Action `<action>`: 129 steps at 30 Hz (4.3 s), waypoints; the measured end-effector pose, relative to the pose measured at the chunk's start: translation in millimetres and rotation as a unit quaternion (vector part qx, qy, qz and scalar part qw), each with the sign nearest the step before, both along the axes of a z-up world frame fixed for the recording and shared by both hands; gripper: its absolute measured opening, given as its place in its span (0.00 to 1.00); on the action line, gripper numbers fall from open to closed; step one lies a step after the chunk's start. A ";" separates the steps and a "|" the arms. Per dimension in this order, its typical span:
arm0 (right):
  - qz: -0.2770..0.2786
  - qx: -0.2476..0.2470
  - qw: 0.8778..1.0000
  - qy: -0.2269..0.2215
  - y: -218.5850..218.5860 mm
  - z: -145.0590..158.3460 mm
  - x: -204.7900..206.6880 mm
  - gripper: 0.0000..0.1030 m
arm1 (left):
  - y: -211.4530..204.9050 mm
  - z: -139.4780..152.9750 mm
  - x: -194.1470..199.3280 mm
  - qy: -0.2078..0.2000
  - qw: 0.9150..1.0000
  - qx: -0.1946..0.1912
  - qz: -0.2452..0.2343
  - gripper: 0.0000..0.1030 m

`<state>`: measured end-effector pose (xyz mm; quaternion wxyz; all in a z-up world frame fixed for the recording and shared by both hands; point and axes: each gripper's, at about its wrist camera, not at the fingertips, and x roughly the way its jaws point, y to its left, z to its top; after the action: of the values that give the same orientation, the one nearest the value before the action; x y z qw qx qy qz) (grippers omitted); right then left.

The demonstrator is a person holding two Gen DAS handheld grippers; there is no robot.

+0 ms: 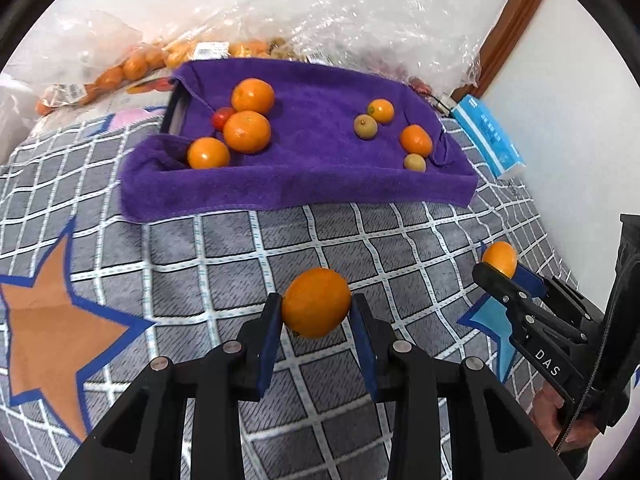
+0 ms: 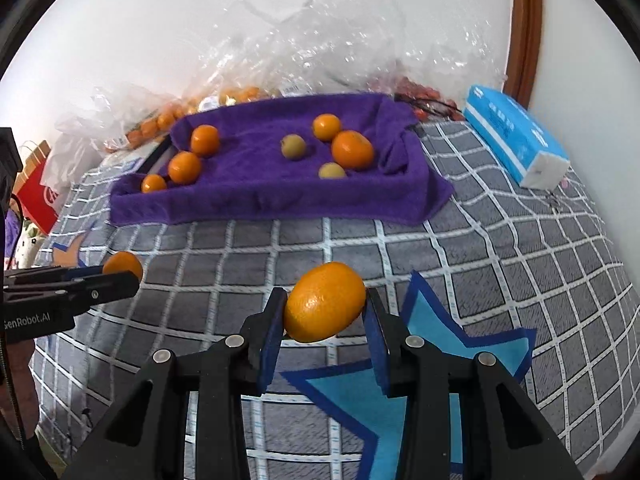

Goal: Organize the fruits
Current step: 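Lift and carry both held oranges over the purple towel, then lower both held oranges down onto the purple towel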

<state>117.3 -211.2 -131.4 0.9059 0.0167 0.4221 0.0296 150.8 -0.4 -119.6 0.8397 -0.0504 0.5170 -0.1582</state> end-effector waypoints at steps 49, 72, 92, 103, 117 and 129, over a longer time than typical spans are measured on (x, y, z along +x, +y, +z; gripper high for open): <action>0.012 -0.018 0.993 -0.113 34.4 135.9 33.7 0.37 | 50.4 136.1 4.1 -0.137 0.989 -0.006 0.063 0.32; -0.005 -0.020 0.992 -0.125 15.7 139.0 69.9 0.37 | 49.4 135.9 48.9 -0.140 0.988 -0.004 0.064 0.32; -0.022 -0.020 0.993 -0.118 -1.2 122.5 106.4 0.37 | 48.2 123.9 88.7 -0.125 0.991 0.000 0.057 0.32; -0.024 -0.024 0.994 -0.103 -9.2 104.7 130.7 0.37 | 45.6 107.5 117.6 -0.109 0.992 -0.007 0.059 0.32; -0.016 -0.032 0.996 -0.087 -12.5 79.4 172.2 0.37 | 44.4 79.1 162.9 -0.083 0.994 -0.014 0.072 0.32; -0.017 -0.024 0.998 -0.052 -22.5 47.0 196.7 0.37 | 32.1 53.3 193.3 -0.061 0.996 -0.007 0.066 0.32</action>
<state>314.1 -233.7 -84.4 0.9272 0.0004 0.3745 0.0043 344.1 31.7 -66.3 0.8778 -0.0804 0.4596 -0.1090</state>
